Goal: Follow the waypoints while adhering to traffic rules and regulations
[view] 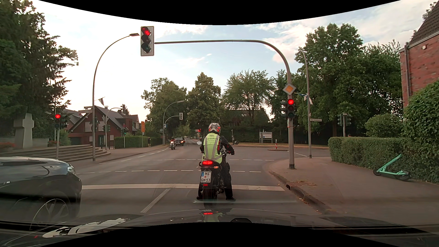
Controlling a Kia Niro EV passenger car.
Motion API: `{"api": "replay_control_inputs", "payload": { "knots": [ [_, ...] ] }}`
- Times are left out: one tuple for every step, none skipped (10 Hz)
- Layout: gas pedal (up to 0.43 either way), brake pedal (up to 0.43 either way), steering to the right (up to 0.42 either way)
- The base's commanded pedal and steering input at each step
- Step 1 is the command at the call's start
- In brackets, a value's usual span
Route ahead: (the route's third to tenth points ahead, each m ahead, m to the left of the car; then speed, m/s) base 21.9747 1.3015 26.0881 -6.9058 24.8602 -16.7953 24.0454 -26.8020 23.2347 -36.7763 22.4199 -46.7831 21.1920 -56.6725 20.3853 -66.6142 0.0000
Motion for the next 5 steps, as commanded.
{"api": "replay_control_inputs", "payload": {
  "knots": [
    [0.0, 0.0, -0.016],
    [0.0, 0.0, -0.016],
    [0.0, 0.0, -0.016],
    [0.0, 0.0, -0.016],
    [0.0, 0.0, -0.016]
  ]
}}
